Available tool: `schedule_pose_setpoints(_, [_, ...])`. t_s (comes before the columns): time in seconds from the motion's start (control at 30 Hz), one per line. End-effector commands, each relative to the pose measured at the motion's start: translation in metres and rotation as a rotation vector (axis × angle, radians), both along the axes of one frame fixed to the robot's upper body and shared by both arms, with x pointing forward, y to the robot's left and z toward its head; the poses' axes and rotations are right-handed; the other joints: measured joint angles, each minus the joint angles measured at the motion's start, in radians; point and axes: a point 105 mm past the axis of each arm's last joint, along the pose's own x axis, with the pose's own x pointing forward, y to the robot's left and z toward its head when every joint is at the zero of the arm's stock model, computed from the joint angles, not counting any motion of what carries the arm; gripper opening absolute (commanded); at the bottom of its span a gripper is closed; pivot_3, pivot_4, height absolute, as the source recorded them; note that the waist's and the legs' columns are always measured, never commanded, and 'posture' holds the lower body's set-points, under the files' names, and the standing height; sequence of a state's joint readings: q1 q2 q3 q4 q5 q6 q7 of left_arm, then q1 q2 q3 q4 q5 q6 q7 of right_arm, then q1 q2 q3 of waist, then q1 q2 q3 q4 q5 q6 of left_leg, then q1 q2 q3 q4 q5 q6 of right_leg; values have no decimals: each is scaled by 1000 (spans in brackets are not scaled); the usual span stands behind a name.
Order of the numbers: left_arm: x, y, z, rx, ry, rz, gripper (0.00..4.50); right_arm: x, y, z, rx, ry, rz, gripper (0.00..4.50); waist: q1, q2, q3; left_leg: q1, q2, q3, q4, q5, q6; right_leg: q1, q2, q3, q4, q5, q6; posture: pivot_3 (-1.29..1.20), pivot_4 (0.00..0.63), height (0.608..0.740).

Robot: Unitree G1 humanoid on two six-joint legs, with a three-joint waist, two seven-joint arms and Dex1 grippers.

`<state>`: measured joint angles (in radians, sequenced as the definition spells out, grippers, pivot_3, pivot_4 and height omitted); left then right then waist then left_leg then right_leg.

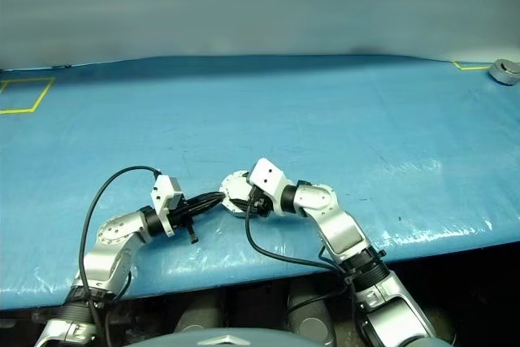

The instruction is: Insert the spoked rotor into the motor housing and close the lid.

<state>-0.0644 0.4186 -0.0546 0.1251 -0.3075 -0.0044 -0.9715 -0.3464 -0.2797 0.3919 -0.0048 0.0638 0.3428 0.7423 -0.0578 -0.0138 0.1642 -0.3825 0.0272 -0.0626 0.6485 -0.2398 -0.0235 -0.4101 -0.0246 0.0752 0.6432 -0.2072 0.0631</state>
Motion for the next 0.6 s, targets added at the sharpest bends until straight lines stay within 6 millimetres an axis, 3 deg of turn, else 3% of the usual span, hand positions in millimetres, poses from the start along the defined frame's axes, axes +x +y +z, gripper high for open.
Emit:
schedule_pose_setpoints(0.03, [-4,3,-17,49,56,11,0,0,-11,-4,-7,43,-29,3746,2,0,0,0,0,0,0,0,0,0,0,0,0,0,0,0,150,740])
schedule_pose_setpoints(0.13, [-4,2,-17,46,53,13,0,-1,-11,17,69,2,-36,4486,4,0,0,0,0,0,0,0,0,0,0,0,-1,0,0,0,150,740])
schedule_pose_setpoints(0.33, [-5,3,-17,39,52,17,0,1,-28,69,345,-9,-144,4486,7,1,1,-3,0,0,-2,0,0,-3,0,0,-1,0,0,0,150,740])
schedule_pose_setpoints(0.4, [-5,2,-16,32,49,16,0,5,-41,65,388,61,-218,4486,8,0,0,-3,0,0,-2,0,0,-3,0,0,-1,0,0,0,150,740])
schedule_pose_setpoints(0.47, [-5,1,-16,25,47,14,0,10,-56,49,373,129,-313,4486,10,0,0,-3,0,0,-2,0,0,-2,0,0,-2,0,0,0,150,740])
schedule_pose_setpoints(0.6, [-5,0,-16,23,45,13,0,7,-66,23,461,356,-386,4486,11,1,1,-3,0,0,-3,0,0,-4,-1,0,-2,0,0,0,150,740])
